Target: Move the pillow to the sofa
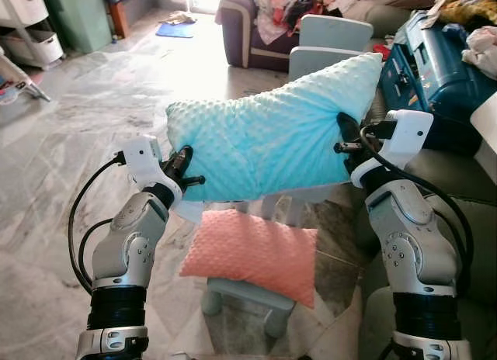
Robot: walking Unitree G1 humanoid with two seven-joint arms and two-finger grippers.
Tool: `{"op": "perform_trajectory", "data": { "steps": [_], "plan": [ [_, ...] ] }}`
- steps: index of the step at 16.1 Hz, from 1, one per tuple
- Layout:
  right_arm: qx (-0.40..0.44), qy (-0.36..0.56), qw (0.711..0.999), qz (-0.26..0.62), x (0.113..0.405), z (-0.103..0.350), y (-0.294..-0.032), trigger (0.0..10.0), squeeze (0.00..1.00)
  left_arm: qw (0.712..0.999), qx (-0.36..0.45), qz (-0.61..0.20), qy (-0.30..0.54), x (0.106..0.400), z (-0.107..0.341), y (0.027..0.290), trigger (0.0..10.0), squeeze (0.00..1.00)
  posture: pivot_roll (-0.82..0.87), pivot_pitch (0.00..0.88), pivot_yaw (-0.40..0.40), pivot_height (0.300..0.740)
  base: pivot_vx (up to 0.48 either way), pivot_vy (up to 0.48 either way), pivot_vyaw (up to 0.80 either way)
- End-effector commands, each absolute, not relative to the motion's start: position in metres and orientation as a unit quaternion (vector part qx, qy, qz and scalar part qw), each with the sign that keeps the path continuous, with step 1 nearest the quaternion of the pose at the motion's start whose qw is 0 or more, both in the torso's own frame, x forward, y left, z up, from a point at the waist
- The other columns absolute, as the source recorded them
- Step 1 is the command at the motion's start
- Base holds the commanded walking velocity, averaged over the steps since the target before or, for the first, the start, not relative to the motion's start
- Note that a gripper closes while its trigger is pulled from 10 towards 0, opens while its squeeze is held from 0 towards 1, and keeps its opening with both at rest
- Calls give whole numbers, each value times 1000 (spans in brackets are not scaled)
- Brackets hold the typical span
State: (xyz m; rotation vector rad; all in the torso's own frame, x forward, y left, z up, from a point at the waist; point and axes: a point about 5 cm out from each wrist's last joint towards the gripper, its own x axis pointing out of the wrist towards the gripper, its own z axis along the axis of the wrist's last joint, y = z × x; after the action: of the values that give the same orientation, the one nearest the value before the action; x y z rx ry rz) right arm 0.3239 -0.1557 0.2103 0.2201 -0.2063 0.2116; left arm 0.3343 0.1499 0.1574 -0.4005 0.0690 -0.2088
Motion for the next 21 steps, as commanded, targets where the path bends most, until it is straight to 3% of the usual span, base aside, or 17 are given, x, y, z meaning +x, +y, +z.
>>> {"op": "perform_trajectory", "data": {
  "steps": [1, 16, 21],
  "plan": [
    [108, -118, 981, 110, 323, 219, -155, 0, 0, 973, -196, -116, 26, 334, 163, 147, 0, 0, -149, 80, -32, 740, 0, 386, 0],
    [106, -115, 982, 109, 323, 218, -156, 0, 0, 972, -198, -124, 35, 333, 160, 144, 0, 0, -152, 75, -30, 740, 0, 0, 0],
    [108, -109, 982, 106, 325, 217, -156, 0, 0, 969, -223, -99, 43, 336, 158, 155, 0, 0, -149, 69, -30, 740, 0, 0, -650]
  ]
}}
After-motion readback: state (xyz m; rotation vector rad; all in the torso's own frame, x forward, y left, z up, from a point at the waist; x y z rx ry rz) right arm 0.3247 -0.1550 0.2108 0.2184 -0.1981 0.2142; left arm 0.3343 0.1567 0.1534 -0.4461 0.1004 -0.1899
